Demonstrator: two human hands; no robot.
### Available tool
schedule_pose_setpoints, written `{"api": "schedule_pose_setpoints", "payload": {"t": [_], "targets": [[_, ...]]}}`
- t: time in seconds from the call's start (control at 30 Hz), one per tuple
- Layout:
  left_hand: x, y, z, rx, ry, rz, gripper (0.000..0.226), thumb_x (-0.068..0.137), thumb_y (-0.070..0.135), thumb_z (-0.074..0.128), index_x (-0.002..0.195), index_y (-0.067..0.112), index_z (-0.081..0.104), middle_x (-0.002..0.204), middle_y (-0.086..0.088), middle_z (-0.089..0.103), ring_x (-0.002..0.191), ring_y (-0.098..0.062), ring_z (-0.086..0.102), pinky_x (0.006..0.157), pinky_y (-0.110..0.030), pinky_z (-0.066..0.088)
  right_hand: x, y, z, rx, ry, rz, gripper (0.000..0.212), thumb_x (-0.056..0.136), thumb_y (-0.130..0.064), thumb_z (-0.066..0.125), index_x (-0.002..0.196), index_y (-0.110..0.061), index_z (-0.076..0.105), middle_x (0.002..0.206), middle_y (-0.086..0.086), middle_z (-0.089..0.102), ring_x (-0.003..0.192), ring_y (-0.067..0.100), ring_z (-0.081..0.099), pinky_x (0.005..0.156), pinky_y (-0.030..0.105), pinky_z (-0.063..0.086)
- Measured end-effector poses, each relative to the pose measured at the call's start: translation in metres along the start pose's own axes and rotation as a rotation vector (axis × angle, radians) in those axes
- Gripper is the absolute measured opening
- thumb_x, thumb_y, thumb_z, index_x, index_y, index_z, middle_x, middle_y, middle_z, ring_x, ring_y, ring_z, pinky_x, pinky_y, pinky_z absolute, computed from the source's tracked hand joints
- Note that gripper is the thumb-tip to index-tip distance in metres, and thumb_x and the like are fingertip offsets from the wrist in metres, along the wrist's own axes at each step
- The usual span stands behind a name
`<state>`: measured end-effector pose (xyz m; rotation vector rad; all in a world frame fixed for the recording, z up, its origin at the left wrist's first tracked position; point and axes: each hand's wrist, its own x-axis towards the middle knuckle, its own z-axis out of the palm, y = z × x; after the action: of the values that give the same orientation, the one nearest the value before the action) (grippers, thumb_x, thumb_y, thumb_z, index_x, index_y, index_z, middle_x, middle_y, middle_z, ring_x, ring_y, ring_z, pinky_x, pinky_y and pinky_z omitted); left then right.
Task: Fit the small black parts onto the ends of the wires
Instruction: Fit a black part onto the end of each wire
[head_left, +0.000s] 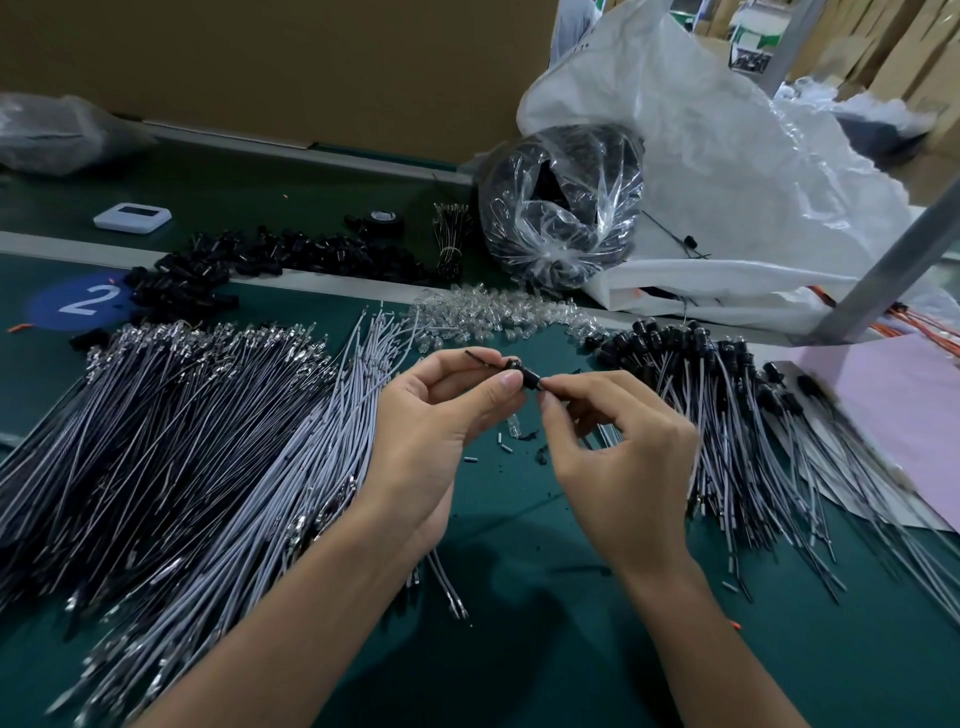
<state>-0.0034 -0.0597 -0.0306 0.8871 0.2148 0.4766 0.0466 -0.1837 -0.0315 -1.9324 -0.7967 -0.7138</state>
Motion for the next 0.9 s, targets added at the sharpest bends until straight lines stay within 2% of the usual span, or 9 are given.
{"api": "schedule_pose_setpoints", "payload": {"t": [0.13,0.57,0.9], "targets": [[0.0003,0.0000,0.0000,0.001,0.014,-0.002,0.025,0.062,0.005,0.076,0.086,0.005,0.068,0.086,-0.012,0.075,0.080,-0.018,0.073,0.074,-0.025,0.058,-0.0005,0.0005,-0.0003,-0.004,0.002,-0.012,0.010,0.081,0.000,0.073,0.087,-0.007,0.076,0.080,-0.001,0.070,0.069,0.010,0.064,0.067,0.024,0.053],[-0.0002,-0.0005,0.0011,0.021,0.033,0.014,0.025,0.060,0.005,0.076,0.084,0.006,0.068,0.083,-0.011,0.075,0.078,-0.017,0.073,0.070,-0.022,0.057,-0.0011,0.0016,0.0023,0.036,0.015,0.049,0.007,0.080,-0.004,0.076,0.084,-0.010,0.076,0.074,-0.003,0.069,0.063,0.008,0.062,0.066,0.014,0.049],[-0.0005,-0.0009,0.0009,0.071,0.040,0.023,0.027,0.060,0.007,0.078,0.085,0.007,0.069,0.084,-0.010,0.076,0.079,-0.017,0.073,0.072,-0.024,0.058,-0.0010,0.0033,0.0021,0.035,-0.012,0.024,0.003,0.083,-0.005,0.074,0.084,-0.008,0.075,0.076,-0.001,0.069,0.066,0.010,0.062,0.066,0.021,0.051]]}}
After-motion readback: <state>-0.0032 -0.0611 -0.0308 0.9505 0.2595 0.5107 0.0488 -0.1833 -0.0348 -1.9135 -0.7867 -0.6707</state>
